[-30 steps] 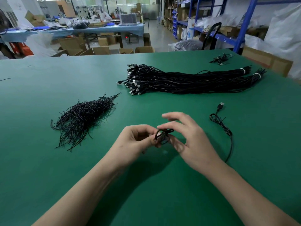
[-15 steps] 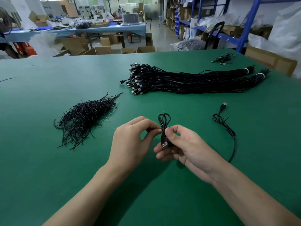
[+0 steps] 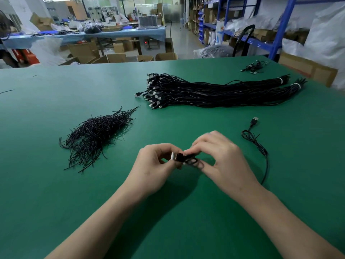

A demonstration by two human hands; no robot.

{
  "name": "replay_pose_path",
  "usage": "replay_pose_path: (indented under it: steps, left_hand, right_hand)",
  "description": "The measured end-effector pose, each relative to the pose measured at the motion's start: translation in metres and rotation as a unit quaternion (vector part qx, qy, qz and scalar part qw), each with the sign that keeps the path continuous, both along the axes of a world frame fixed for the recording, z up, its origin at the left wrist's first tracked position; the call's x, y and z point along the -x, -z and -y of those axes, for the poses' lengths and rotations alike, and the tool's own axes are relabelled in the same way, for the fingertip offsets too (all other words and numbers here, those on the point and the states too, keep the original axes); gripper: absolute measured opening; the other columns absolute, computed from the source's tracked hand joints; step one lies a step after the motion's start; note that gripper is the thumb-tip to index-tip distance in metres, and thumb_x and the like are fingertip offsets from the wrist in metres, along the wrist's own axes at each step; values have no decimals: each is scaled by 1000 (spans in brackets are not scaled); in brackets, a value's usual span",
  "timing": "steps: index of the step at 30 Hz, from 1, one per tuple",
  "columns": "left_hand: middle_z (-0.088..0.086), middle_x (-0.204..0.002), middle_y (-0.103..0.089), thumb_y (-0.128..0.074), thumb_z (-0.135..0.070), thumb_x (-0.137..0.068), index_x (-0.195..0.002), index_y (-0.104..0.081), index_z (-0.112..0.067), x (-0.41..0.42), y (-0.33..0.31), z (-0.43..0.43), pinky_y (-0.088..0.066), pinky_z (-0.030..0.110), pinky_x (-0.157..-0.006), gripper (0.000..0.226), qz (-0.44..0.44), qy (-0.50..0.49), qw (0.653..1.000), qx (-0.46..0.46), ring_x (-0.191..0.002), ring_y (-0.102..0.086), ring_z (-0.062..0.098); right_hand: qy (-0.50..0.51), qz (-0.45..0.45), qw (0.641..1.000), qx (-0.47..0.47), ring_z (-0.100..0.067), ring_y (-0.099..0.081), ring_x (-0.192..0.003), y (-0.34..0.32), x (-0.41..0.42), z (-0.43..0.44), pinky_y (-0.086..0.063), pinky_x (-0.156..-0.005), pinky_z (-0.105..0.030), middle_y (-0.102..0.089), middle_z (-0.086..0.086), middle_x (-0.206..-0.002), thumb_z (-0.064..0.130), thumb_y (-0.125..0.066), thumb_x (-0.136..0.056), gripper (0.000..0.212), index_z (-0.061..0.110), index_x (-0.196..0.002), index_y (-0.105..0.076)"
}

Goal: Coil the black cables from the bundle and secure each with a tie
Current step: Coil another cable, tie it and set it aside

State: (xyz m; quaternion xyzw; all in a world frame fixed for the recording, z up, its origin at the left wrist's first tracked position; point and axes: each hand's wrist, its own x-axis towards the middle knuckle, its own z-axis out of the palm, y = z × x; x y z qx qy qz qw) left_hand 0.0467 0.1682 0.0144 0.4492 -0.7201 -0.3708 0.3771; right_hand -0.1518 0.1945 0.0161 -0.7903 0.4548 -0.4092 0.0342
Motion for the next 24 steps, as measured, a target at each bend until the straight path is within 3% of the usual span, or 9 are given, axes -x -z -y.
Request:
replay_pose_path:
  steps: [4,8,10,13,15,16,19,22,24]
  left_hand:
    - [-16,-74,-69,-80,-22,-87,-81,-74,-24,7,-4,-7,-39,9,-65,9,54,-43,979,194,-73,-63,1]
    - [-14,-80,-67,-77,-21,-89,-86,-75,-19,8,-5,-8,-41,13,-67,5,119,-39,943,309,-73,-60,3]
    - [-14,-80,-67,-76,-21,-89,-85,-74,-20,8,-5,-8,-41,13,-68,5,121,-39,945,301,-74,-61,3]
    - [-11,-75,-71,-78,-20,-89,-78,-74,-25,5,-3,-3,-43,19,-65,12,43,-35,988,142,-71,-63,4]
    - [1,-75,-74,-75,-18,-91,-80,-75,-19,2,-2,0,-49,34,-69,11,-44,8,999,-13,-69,-64,13]
    - [5,-75,-74,-73,-16,-91,-81,-75,-15,0,-2,1,-51,31,-67,10,-84,37,993,-71,-68,-63,11]
    - [5,-73,-70,-74,-20,-91,-82,-77,-14,-3,-1,1,-39,18,-59,11,-114,96,977,-155,-63,-51,10]
    - [6,-73,-69,-72,-27,-84,-84,-78,-14,-3,-1,1,-36,23,-58,15,-115,95,977,-154,-67,-47,17]
    - [3,-71,-71,-72,-27,-83,-86,-75,-6,-3,-3,1,-42,26,-62,22,-107,76,985,-115,-66,-54,13]
  right_hand:
    - [19,220,955,-199,-13,-63,-65,-1,-6,-1,-51,-63,-38,-69,-2,-71,49,-75,-83,33,17,-76,-70]
    - [-57,434,825,-358,-12,-53,-50,-3,-11,-2,-45,-48,-21,-66,-2,-61,42,-77,-76,38,10,-85,-57]
    - [-71,470,789,-390,-16,-58,-54,0,-10,0,-48,-49,-21,-70,-6,-68,41,-76,-78,43,11,-99,-55]
    - [-47,379,877,-290,-14,-67,-68,1,-2,2,-53,-61,-23,-73,1,-77,23,-63,-99,21,34,-117,-61]
    - [-43,224,958,-174,-9,-68,-84,-1,6,3,-53,-71,-18,-73,10,-94,11,-56,-101,44,48,-125,-60]
    - [-36,130,983,-123,-9,-66,-94,0,8,4,-51,-77,-17,-69,15,-103,10,-60,-99,48,49,-128,-60]
    - [1,-39,999,-14,-11,-54,-108,5,8,7,-46,-92,-27,-57,10,-122,17,-77,-85,34,31,-116,-73]
    - [-1,-31,1000,-2,-12,-57,-100,4,9,7,-49,-85,-32,-64,11,-108,25,-78,-85,12,21,-96,-77]
    - [-14,30,996,-80,-9,-61,-86,1,9,4,-50,-76,-32,-68,16,-88,35,-75,-88,7,28,-88,-76]
